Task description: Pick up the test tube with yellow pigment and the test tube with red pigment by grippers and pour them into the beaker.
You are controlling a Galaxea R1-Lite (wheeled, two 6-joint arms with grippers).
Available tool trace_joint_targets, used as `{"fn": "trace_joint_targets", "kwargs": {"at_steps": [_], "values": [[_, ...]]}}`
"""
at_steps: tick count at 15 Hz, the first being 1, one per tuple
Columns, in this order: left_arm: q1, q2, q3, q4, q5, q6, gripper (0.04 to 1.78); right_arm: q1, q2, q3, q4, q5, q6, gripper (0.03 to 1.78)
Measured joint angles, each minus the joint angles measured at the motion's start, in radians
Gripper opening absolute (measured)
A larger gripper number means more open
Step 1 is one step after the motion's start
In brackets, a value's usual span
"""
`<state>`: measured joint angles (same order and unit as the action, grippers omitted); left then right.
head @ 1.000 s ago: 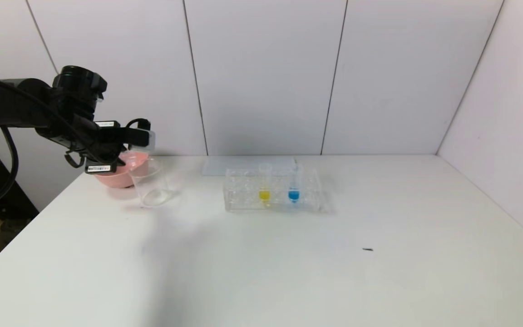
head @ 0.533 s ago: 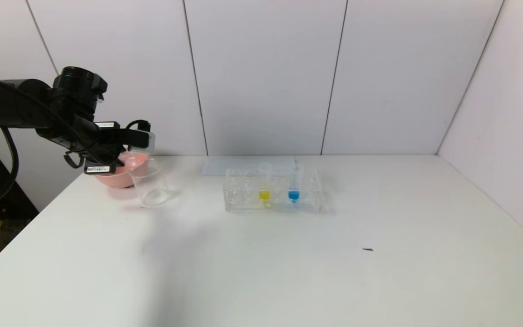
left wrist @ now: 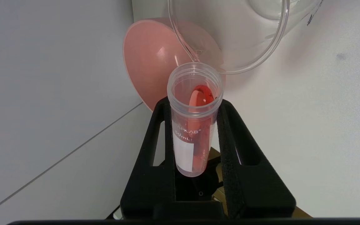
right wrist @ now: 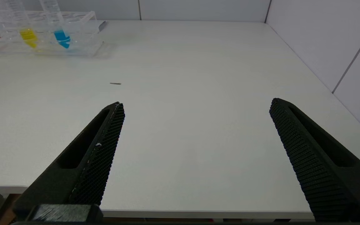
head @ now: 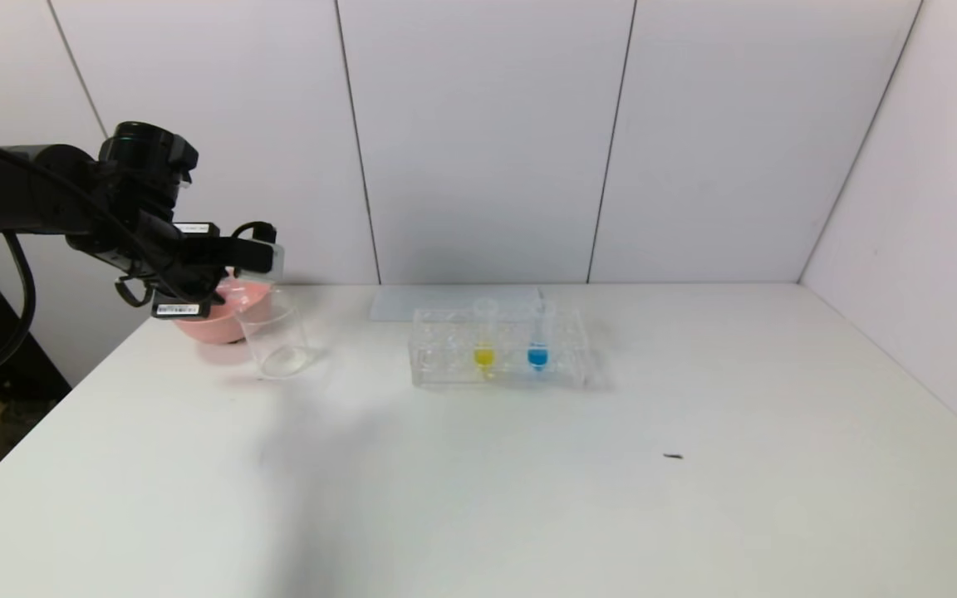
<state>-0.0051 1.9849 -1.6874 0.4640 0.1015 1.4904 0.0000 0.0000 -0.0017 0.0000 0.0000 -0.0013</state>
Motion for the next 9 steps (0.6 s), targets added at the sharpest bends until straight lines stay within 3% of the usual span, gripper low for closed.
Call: {"fn": "trace_joint_targets", "kwargs": {"at_steps": [9], "values": [[-0.015,0.002,0.006,0.000,0.042,0.022,0.44,0.000,0.000,0.000,0.000,0.000,0.000,1.70]]}}
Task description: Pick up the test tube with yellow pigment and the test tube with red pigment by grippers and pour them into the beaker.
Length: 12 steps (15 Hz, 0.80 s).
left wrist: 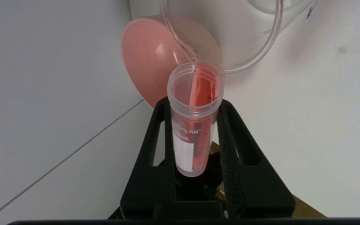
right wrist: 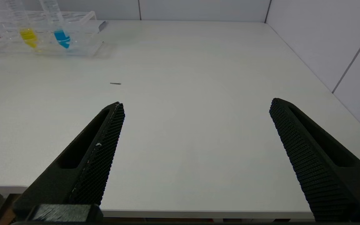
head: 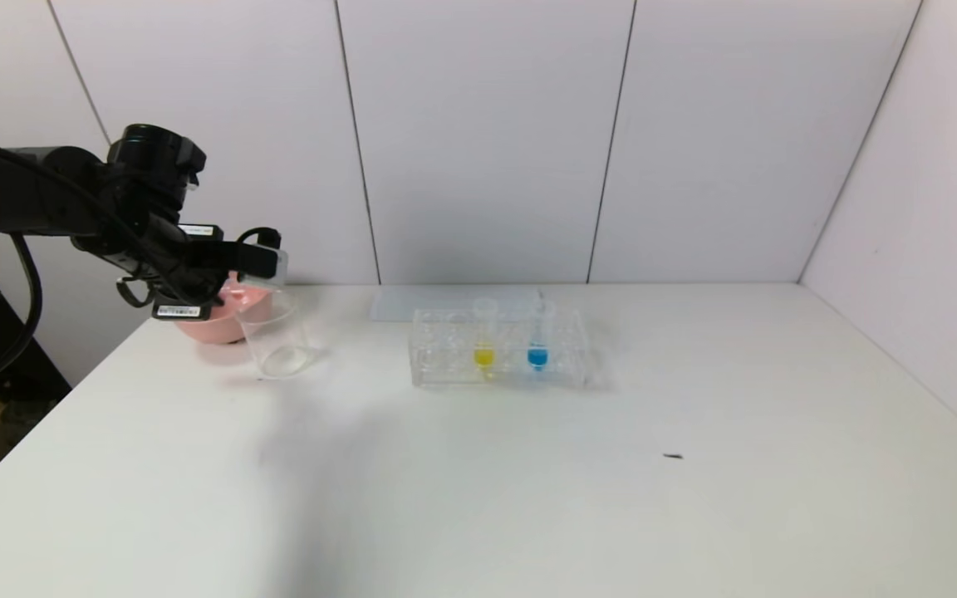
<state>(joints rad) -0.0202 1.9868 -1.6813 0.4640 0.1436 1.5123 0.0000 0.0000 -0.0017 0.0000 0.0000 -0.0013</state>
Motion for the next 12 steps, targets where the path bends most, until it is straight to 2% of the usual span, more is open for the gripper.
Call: {"fn": "trace_joint_targets", "kwargs": {"at_steps": [12], "values": [[-0.012,0.003,0.012,-0.002,0.037,0.007,0.44,0.000,0.000,0.000,0.000,0.000,0.000,1.70]]}}
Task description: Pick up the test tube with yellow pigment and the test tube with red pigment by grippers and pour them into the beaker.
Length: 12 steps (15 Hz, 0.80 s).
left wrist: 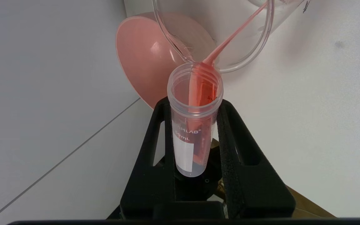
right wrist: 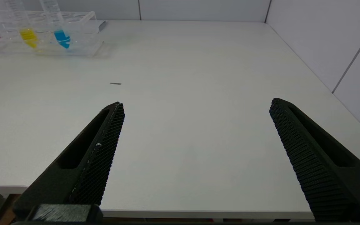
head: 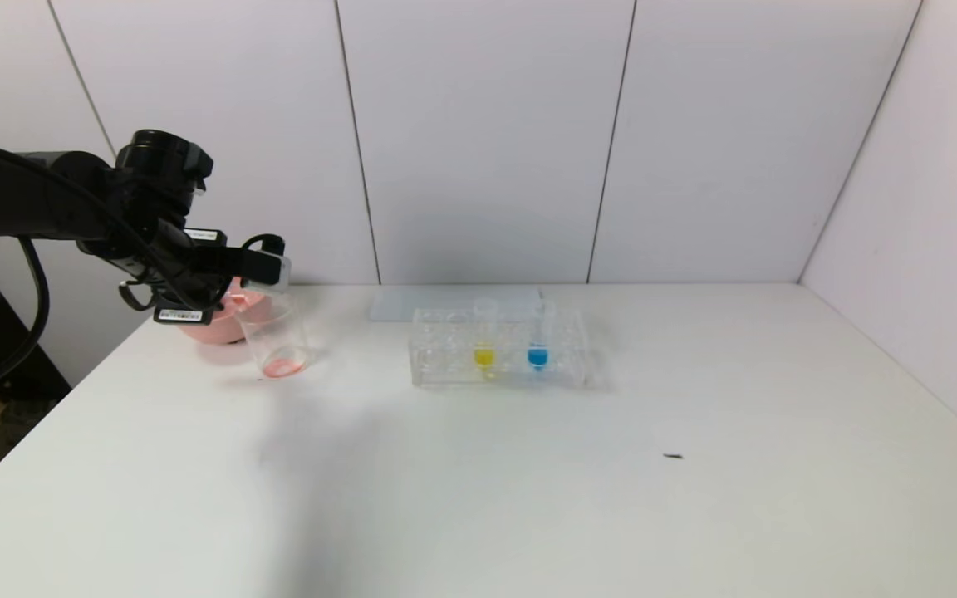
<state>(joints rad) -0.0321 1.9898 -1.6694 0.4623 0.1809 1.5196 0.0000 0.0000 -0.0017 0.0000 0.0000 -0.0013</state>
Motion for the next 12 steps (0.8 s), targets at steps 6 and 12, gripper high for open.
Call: {"fn": "trace_joint_targets", "kwargs": {"at_steps": [6,12], "values": [[-0.010,0.000,0.000,0.001,0.006,0.004,0.44,0.000,0.000,0.000,0.000,0.000,0.000,1.70],[-0.011,0.001,-0.003,0.000,0.015,0.012,0.44,0.000,0.000,0.000,0.000,0.000,0.000,1.70]]}}
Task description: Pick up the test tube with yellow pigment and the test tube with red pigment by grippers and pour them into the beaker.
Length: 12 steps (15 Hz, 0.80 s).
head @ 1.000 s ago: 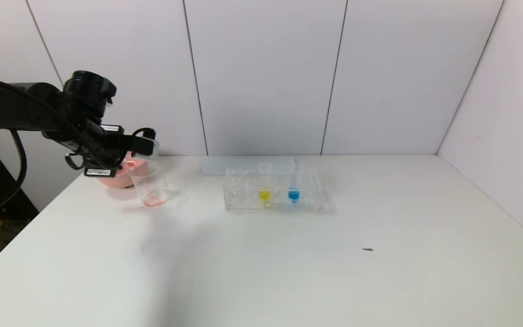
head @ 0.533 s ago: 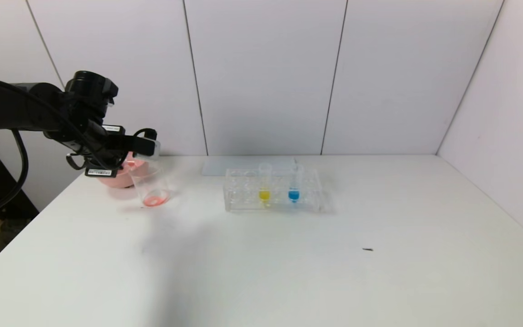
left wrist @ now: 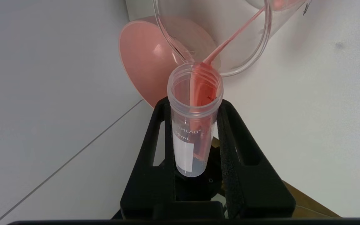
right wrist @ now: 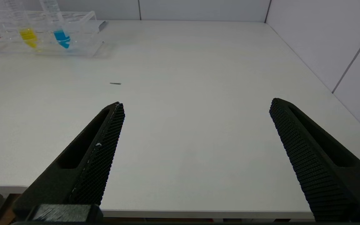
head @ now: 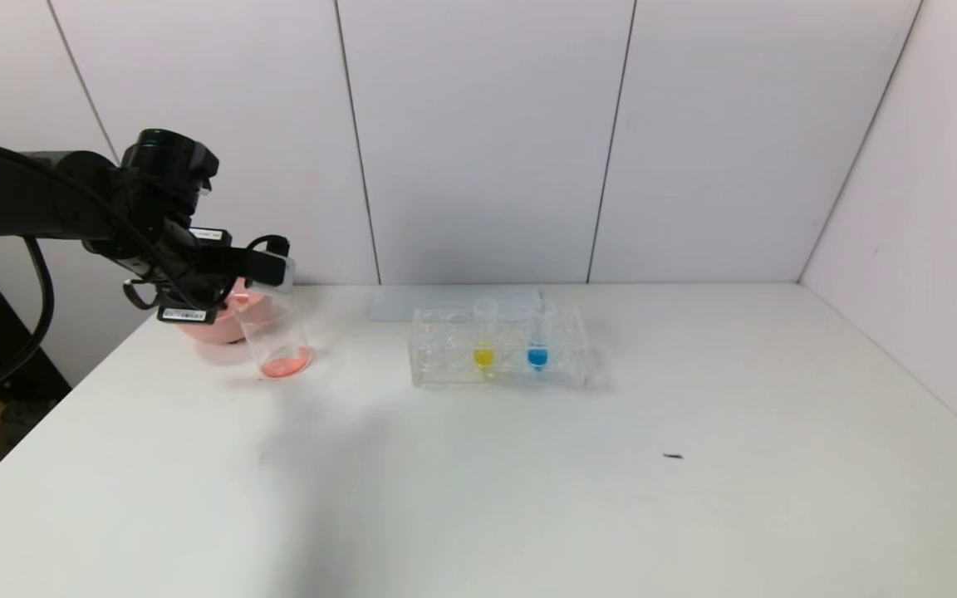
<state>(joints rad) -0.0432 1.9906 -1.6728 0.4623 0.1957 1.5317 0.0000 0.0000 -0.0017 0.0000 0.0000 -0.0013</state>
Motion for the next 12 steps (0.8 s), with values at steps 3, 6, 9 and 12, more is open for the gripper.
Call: {"fn": "trace_joint_targets", "kwargs": {"at_steps": [3,6,9,12], "values": [[0.000,0.001,-0.005,0.000,0.027,0.003,0.44,0.000,0.000,0.000,0.000,0.000,0.000,1.70],[0.000,0.004,-0.007,-0.001,0.027,0.003,0.44,0.000,0.000,0.000,0.000,0.000,0.000,1.70],[-0.003,0.005,-0.009,-0.002,0.027,0.007,0.44,0.000,0.000,0.000,0.000,0.000,0.000,1.70],[-0.005,0.005,-0.016,-0.002,0.030,0.020,0.44,0.000,0.000,0.000,0.000,0.000,0.000,1.70]]}}
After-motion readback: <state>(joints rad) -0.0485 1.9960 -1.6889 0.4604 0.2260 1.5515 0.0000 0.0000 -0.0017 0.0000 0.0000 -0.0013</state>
